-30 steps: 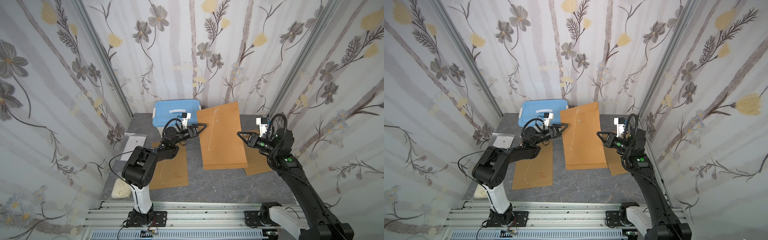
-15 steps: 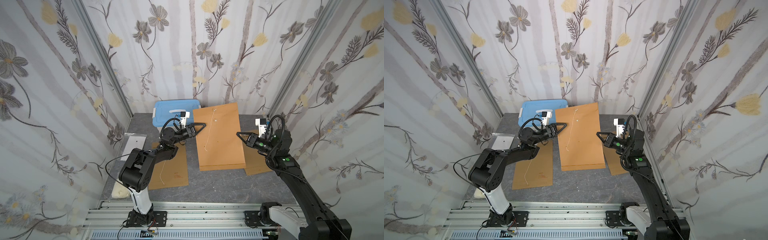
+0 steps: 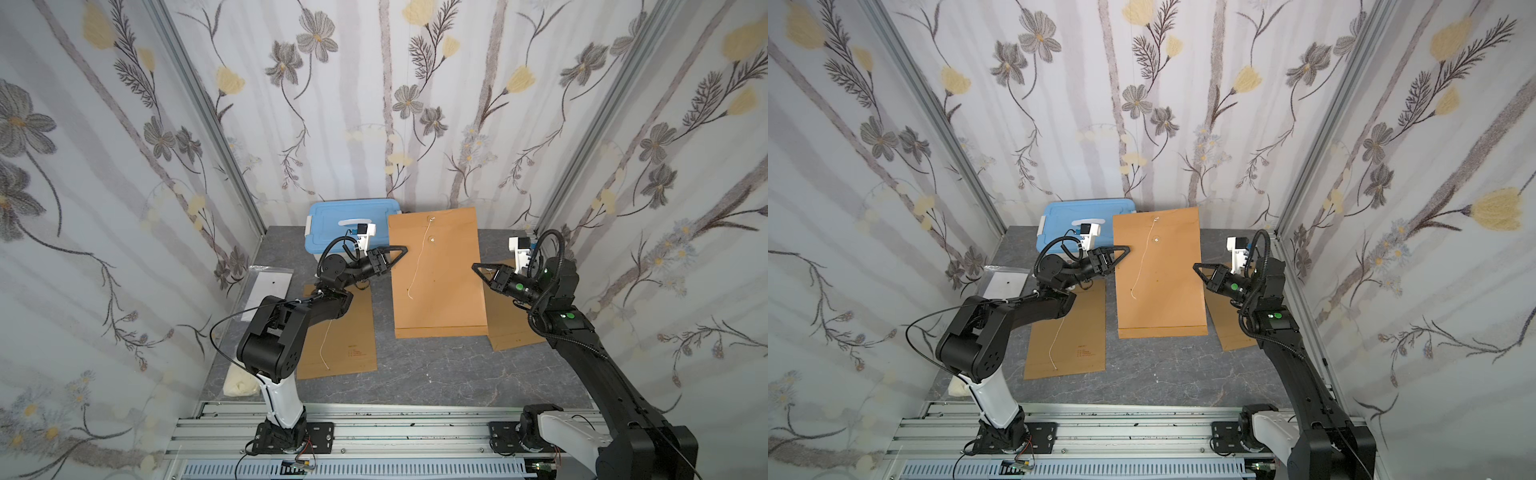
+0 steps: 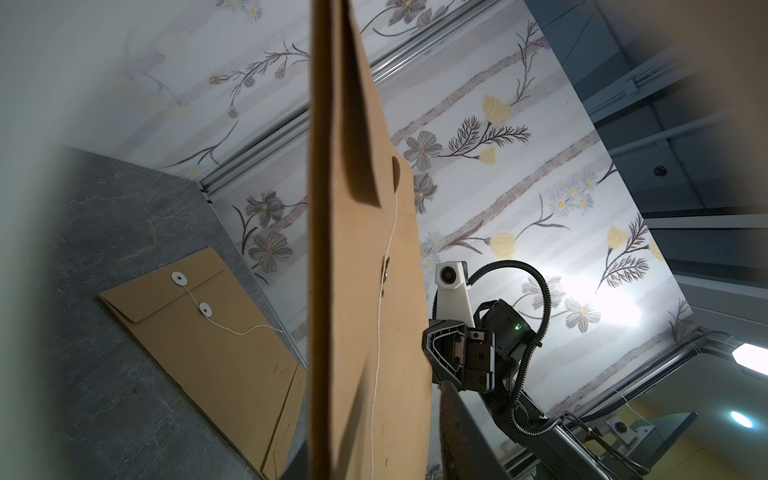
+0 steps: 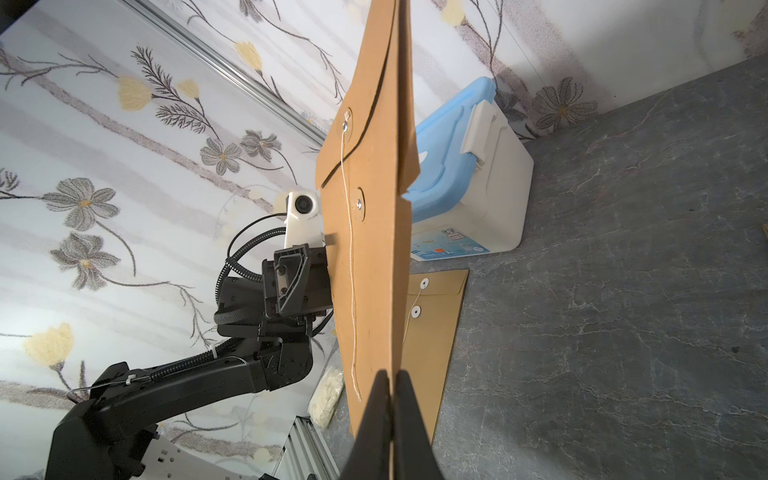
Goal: Close the mouth of the file bag
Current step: Pick up the file bag from the center of the board.
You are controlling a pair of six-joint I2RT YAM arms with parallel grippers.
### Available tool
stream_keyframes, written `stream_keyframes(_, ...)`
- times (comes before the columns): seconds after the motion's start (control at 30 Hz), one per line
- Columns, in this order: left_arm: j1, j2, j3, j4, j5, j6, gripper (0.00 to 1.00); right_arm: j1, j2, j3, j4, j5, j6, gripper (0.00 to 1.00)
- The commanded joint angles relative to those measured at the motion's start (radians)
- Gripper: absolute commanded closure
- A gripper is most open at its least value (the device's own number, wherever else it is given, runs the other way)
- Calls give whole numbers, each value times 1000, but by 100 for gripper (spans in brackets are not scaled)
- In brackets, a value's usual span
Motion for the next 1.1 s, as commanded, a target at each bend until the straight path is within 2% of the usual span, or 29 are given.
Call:
stream_keyframes(0.0,-5,8,14,51,17,-27,73,5,7,-1,61,0,5,100)
stream_keyframes(0.1,-5,11,13,53,15,-31,76,7,5,-6,62,7,2,100)
stream_keyframes(0.2,-5,11,12,49,17,-32,86,6,7,-6,60,7,1,100)
stream_keyframes(0.33,-6,11,13,40,16,-31,89,6,5,-12,61,7,-1,100)
stream_keyframes(0.47,-8,13,20,27,17,-29,100,6,7,-18,57,6,-6,100)
stream_keyframes(0.67,-13,16,38,14,26,-35,100,5,5,-24,47,14,-14,100)
stream_keyframes(0.7,-14,15,39,15,29,-36,100,4,6,-24,43,14,-15,94)
stream_keyframes(0.73,-14,14,43,16,28,-39,100,4,5,-24,41,15,-19,83)
stream_keyframes(0.8,-15,14,49,23,28,-48,100,-1,-1,-29,36,32,-20,48)
stream_keyframes(0.9,-16,20,64,57,29,-85,100,-20,-7,-28,43,41,-25,28)
stream_keyframes(1.07,-24,22,92,67,54,-121,100,-59,27,10,102,-27,-54,24)
